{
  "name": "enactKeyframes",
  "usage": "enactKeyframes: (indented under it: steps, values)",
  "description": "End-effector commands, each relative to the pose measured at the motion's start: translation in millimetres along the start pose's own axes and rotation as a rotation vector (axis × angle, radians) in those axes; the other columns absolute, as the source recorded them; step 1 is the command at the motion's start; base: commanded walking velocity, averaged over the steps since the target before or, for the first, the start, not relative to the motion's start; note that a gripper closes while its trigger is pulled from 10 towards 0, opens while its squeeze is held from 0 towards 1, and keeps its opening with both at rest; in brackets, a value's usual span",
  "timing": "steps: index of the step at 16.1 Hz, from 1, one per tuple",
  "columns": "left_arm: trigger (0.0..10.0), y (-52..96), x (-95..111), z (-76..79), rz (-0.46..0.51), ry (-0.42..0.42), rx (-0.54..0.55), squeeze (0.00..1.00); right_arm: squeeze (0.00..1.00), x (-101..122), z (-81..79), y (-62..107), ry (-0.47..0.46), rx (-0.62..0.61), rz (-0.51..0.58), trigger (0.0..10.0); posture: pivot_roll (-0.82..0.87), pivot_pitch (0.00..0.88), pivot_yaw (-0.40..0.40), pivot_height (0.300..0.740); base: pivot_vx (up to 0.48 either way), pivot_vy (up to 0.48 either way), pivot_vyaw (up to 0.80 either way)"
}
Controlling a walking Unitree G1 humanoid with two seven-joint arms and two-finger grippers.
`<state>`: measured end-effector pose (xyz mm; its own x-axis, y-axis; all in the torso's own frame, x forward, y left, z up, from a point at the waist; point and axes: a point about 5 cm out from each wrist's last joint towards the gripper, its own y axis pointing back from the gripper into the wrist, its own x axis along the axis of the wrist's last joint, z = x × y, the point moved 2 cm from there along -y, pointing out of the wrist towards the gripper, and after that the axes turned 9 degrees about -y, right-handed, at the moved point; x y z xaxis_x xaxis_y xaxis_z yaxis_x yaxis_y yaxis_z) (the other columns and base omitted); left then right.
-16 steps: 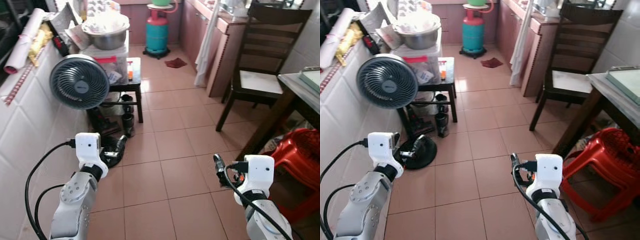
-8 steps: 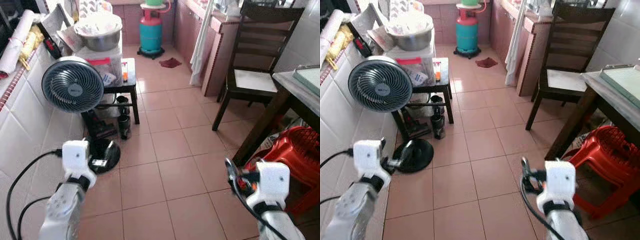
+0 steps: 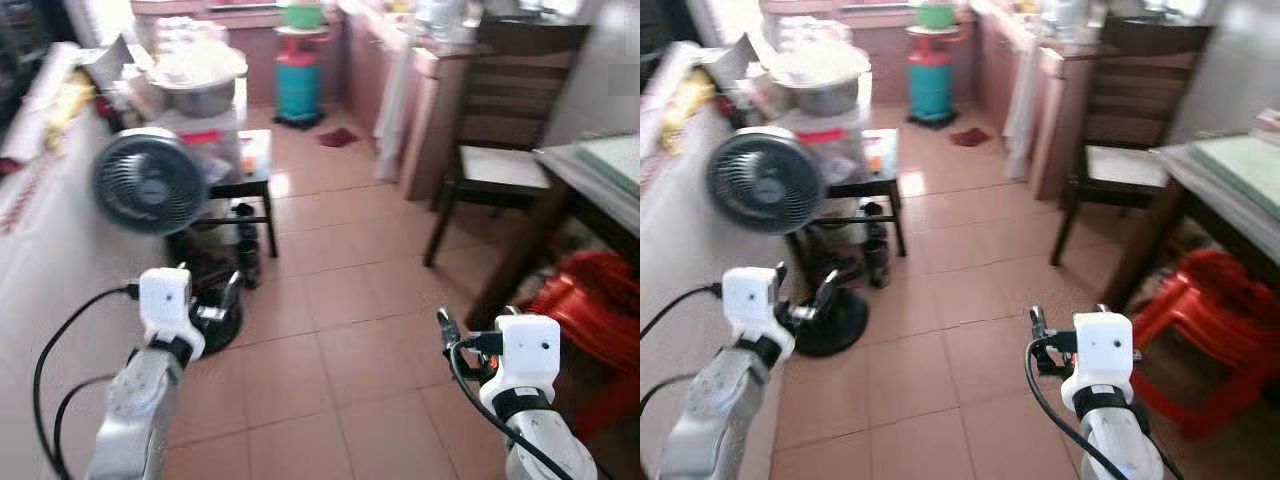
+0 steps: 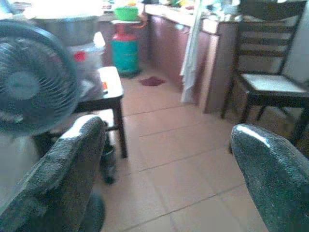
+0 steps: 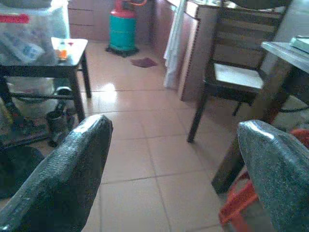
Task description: Setting the table
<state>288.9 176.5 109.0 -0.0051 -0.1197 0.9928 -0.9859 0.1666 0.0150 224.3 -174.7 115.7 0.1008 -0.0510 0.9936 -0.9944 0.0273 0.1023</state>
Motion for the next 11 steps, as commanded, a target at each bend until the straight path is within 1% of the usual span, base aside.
enactKeyframes:
  steps: [1, 2, 4, 6, 8, 11]
  values:
    - [10.0, -2.5, 1, -4.2, 0.005, -0.001, 0.003, 0.00, 0.00, 0, -0.2, -1.6, 0.001, -0.002, 0.001, 10.0, -0.02, 0.004, 0.027, 0.740, 0.000, 0.000, -0.80]
    - [10.0, -7.5, 3, -6.9, 0.014, -0.003, 0.010, 0.00, 0.00, 0, -0.7, -2.3, 0.004, -0.004, 0.001, 10.0, -0.02, 0.005, 0.028, 0.740, 0.000, 0.000, -0.80]
    - [10.0, -10.4, 6, -8.0, 0.021, -0.001, 0.002, 0.00, 0.00, -1, -1.4, -1.9, 0.001, -0.007, -0.002, 10.0, -0.03, 0.009, 0.031, 0.740, 0.000, 0.000, -0.80]
    - [10.0, -11.3, 6, -8.4, 0.025, 0.001, -0.008, 0.00, 0.00, -2, -1.9, -1.4, 0.001, -0.006, -0.005, 10.0, -0.03, 0.011, 0.033, 0.740, 0.279, 0.000, -0.80]
    - [10.0, -12.7, 9, -8.8, 0.039, 0.002, -0.008, 0.00, 0.00, -2, -1.3, -1.5, 0.008, -0.012, -0.005, 10.0, -0.03, 0.011, 0.033, 0.740, 0.000, 0.000, -0.80]
    - [10.0, -13.6, 8, -5.0, 0.040, 0.004, -0.023, 0.00, 0.00, -2, -1.8, -2.2, 0.005, -0.009, -0.004, 10.0, -0.03, 0.013, 0.034, 0.740, 0.252, 0.000, -0.80]
